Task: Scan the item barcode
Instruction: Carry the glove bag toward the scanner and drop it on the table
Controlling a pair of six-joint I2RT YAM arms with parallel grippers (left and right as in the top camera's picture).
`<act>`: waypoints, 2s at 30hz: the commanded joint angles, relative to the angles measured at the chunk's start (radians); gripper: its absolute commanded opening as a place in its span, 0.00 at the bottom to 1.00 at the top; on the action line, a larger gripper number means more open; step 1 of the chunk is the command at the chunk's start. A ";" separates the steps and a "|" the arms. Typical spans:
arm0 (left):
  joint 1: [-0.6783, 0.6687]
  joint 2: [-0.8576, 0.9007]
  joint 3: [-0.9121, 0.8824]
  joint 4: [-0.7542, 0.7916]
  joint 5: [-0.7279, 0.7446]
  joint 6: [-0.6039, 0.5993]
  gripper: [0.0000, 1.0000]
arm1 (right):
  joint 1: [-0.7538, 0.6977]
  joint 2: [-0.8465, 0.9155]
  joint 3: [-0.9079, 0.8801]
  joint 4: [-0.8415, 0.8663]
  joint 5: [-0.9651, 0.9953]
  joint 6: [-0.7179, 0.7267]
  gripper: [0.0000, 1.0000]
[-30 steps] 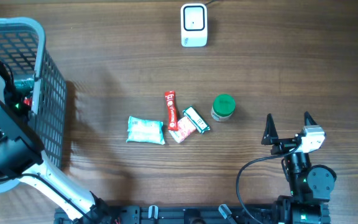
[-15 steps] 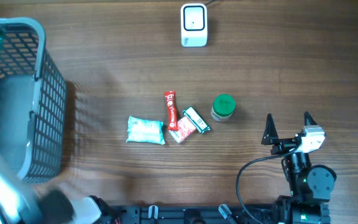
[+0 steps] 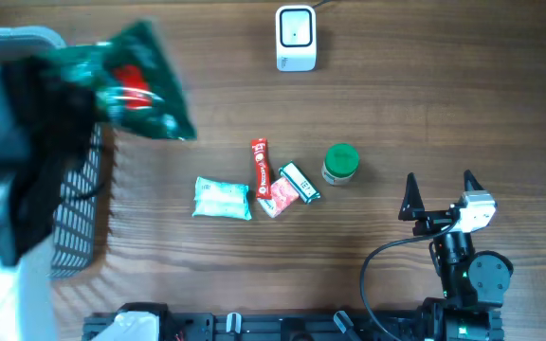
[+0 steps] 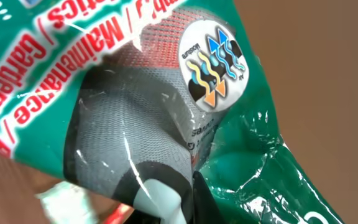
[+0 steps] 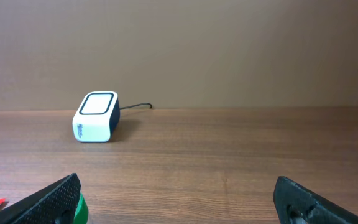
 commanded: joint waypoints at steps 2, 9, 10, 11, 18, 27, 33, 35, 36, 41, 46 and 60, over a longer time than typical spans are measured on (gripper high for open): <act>-0.208 0.169 -0.009 -0.021 0.005 0.467 0.04 | 0.003 -0.003 -0.001 0.003 0.017 -0.008 1.00; -0.295 0.401 -0.021 -0.066 -0.055 0.502 0.04 | 0.003 -0.003 -0.001 0.003 0.017 -0.008 1.00; -0.296 0.432 -0.034 -0.066 -0.054 0.502 0.04 | 0.003 -0.003 -0.001 0.003 0.017 -0.008 1.00; -0.296 0.457 -0.050 -0.066 -0.055 0.502 0.04 | 0.003 -0.003 -0.001 0.003 0.017 -0.008 1.00; -0.296 0.508 -0.354 0.038 -0.095 0.068 0.04 | 0.003 -0.003 -0.001 0.003 0.017 -0.008 1.00; -0.296 0.508 -0.537 0.011 -0.095 -1.096 0.20 | 0.003 -0.003 -0.001 0.003 0.017 -0.008 1.00; -0.259 0.512 -0.537 0.154 -0.100 -1.096 0.08 | 0.003 -0.003 -0.001 0.003 0.017 -0.008 1.00; -0.211 0.526 -0.537 0.190 -0.099 -1.096 0.07 | 0.003 -0.003 -0.001 0.003 0.017 -0.008 1.00; -0.191 0.533 -0.537 0.196 -0.097 -1.096 0.07 | 0.003 -0.003 -0.001 0.003 0.017 -0.008 1.00; -0.081 0.582 -0.557 0.135 -0.063 -1.096 0.12 | 0.003 -0.003 -0.001 0.003 0.017 -0.008 1.00; -0.078 0.586 -0.640 0.130 -0.024 -1.096 0.61 | 0.003 -0.003 -0.001 0.003 0.017 -0.008 1.00; -0.076 0.412 -0.592 0.282 0.053 -0.600 1.00 | 0.003 -0.003 -0.001 0.003 0.017 -0.008 1.00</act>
